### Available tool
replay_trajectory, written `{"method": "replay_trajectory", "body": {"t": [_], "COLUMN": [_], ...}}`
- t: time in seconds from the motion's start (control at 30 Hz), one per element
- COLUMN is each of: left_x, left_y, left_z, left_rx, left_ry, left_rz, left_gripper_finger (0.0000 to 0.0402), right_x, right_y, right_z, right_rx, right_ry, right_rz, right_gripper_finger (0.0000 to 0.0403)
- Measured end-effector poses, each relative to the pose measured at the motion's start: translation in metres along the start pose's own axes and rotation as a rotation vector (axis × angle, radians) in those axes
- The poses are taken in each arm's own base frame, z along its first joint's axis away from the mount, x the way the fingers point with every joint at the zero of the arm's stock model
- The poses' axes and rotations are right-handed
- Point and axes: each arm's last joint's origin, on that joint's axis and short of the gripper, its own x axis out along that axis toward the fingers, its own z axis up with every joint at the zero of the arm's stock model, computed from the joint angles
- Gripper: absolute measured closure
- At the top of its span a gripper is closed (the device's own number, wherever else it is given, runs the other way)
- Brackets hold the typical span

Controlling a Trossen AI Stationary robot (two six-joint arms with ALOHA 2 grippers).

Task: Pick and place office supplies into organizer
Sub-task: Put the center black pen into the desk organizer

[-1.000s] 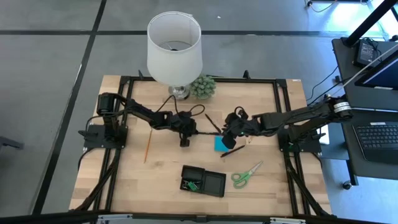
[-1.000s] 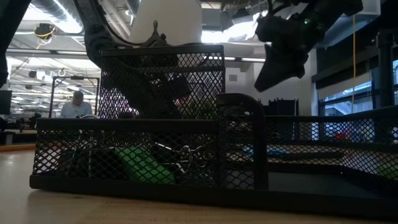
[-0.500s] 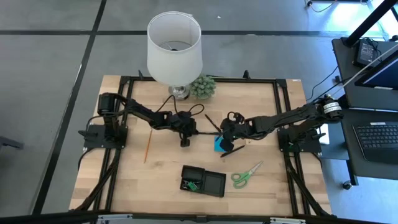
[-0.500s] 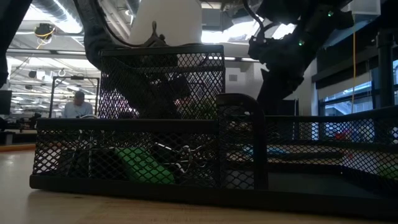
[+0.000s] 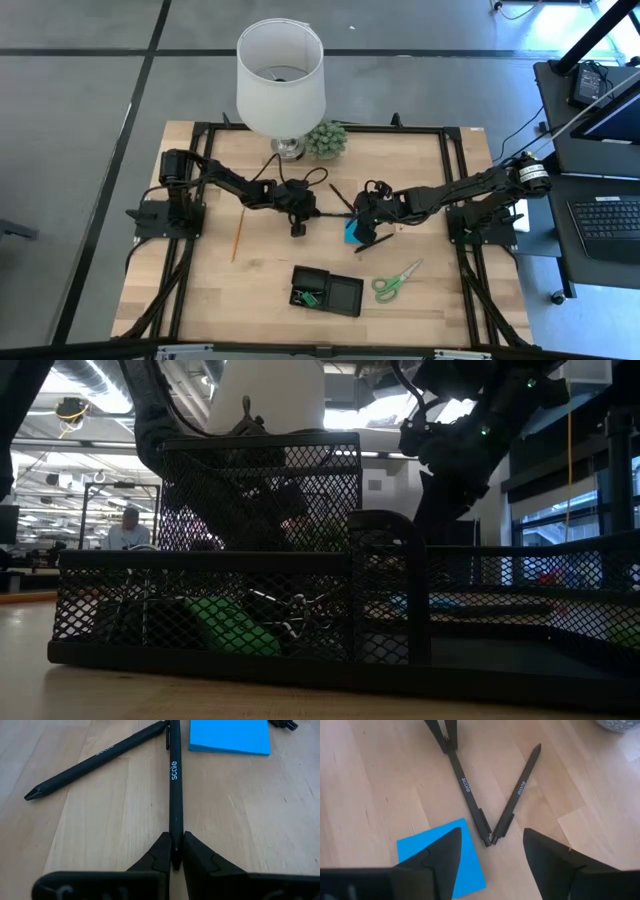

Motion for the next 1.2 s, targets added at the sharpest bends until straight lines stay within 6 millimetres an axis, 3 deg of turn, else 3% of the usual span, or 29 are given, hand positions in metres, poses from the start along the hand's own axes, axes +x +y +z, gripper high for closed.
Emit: {"method": "replay_trajectory", "body": {"t": [0.33,0.6,0.9,1.2], "left_x": [-0.010,-0.021,-0.049,-0.077], "left_y": [0.000,0.000,0.000,-0.001], "left_z": [0.011,0.023,0.050,0.069], "left_rx": [0.012,0.019,0.058,0.118], "left_ry": [-0.042,-0.095,-0.228,-0.333], "left_rz": [0.005,0.010,0.017,0.036], "left_gripper_finger": [0.0381,0.0381,0.0381,0.0381], "right_x": [-0.004,-0.021,-0.051,-0.063], "right_y": [-0.001,-0.003,0.000,0.001], "right_z": [0.002,0.004,0.007,0.017], "right_rx": [-0.012,-0.018,-0.150,-0.141], "right_ry": [-0.014,-0.042,-0.149,-0.275], "right_rz": [0.006,0.023,0.063,0.084], "right_gripper_finger": [0.0187,0.0187,0.0187,0.0187]}}
